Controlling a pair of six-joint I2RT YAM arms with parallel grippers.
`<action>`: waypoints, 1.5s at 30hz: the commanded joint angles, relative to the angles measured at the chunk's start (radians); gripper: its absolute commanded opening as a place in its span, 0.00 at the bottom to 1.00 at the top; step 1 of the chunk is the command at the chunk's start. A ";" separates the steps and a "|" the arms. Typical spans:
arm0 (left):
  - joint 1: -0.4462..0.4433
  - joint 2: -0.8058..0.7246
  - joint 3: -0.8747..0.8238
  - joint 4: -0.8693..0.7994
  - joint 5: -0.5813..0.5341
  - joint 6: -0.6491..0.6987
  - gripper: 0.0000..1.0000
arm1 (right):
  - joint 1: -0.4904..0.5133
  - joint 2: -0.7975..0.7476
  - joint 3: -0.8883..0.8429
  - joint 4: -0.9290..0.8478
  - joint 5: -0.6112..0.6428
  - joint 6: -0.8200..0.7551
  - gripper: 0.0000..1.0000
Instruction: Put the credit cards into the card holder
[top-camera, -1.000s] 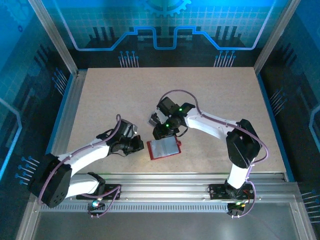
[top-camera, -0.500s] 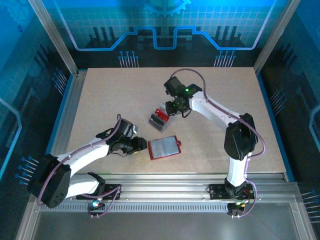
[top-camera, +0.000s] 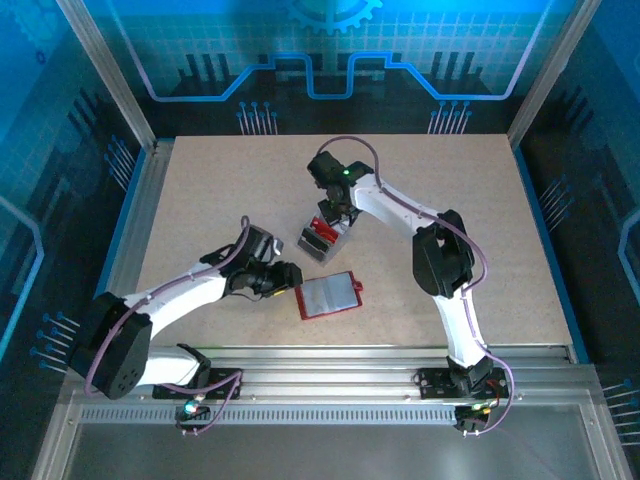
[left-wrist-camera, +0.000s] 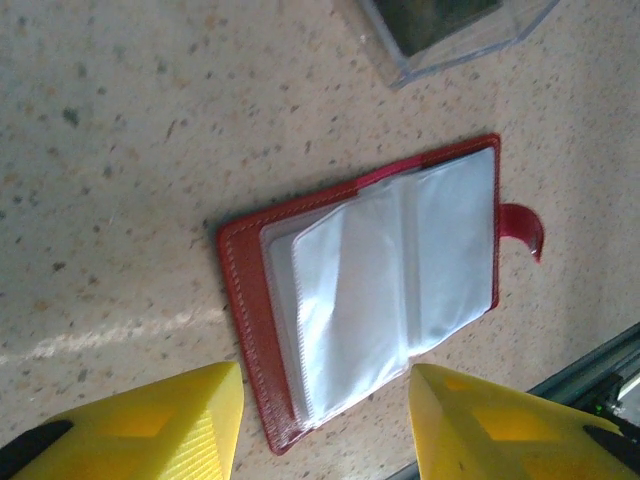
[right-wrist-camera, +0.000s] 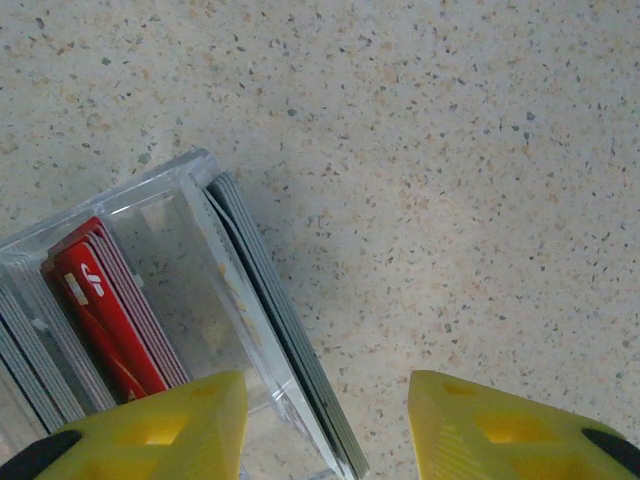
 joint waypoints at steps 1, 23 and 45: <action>-0.004 0.030 0.080 -0.021 -0.027 0.005 0.48 | 0.015 0.034 0.040 -0.024 0.023 -0.028 0.48; 0.013 0.312 0.392 -0.015 -0.039 -0.009 0.29 | 0.018 0.032 0.041 -0.017 0.103 -0.051 0.36; 0.028 0.367 0.423 -0.002 -0.030 -0.011 0.26 | 0.032 0.030 0.080 -0.053 0.115 -0.072 0.32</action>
